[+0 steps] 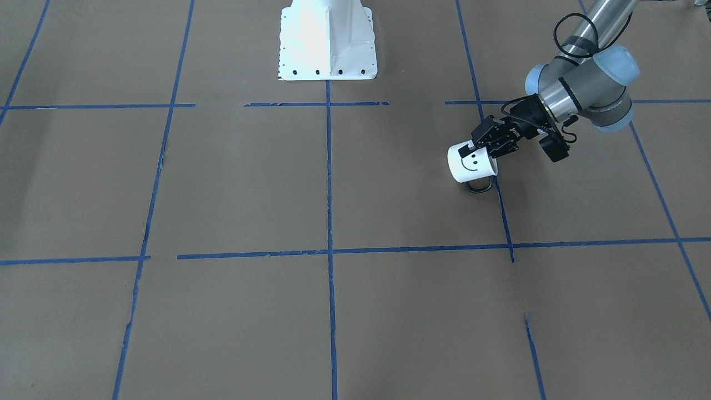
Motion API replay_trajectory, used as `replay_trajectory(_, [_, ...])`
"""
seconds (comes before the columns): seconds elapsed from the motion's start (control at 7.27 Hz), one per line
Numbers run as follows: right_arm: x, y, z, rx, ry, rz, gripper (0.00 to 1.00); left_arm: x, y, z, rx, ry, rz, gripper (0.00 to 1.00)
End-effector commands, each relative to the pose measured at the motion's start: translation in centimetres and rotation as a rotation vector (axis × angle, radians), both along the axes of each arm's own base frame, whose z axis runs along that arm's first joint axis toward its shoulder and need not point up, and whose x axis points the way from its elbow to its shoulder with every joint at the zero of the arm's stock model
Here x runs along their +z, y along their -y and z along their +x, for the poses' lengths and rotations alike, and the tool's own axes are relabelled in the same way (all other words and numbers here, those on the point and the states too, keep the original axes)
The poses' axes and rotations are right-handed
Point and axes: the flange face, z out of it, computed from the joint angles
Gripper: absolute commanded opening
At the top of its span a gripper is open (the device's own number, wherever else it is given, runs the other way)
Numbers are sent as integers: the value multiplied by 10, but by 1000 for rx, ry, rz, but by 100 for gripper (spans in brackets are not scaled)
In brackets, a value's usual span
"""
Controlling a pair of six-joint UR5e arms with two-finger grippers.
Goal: Flip mug
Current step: 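Close the left gripper on the mug rim and lift it, then carry the mug toward the table center, rotating it opening-up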
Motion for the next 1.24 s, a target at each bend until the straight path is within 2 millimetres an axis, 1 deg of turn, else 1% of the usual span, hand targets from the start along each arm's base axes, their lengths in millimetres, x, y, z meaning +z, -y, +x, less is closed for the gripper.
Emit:
replay_trajectory(0.0, [0,0,0,0,0,0,100,-67,24,18,9,-118,-67,0])
replay_trajectory(0.14, [0,0,0,0,0,0,100,-89,32,25,10,-144,-79,0])
replay_trajectory(0.28, [0,0,0,0,0,0,100,-104,39,32,10,-136,-88,0])
replay_trajectory(0.41, [0,0,0,0,0,0,100,-124,55,52,1,-58,-156,0])
replay_trajectory(0.55, [0,0,0,0,0,0,100,-149,73,74,-11,42,-233,0])
replay_trajectory(0.69, [0,0,0,0,0,0,100,-177,85,92,-15,115,-290,0])
replay_trajectory(0.83, [0,0,0,0,0,0,100,-217,101,111,-25,199,-353,0])
replay_trajectory(0.96, [0,0,0,0,0,0,100,-268,114,126,-31,277,-387,0])
replay_trajectory(1.1, [0,0,0,0,0,0,100,-302,121,141,-30,350,-439,0])
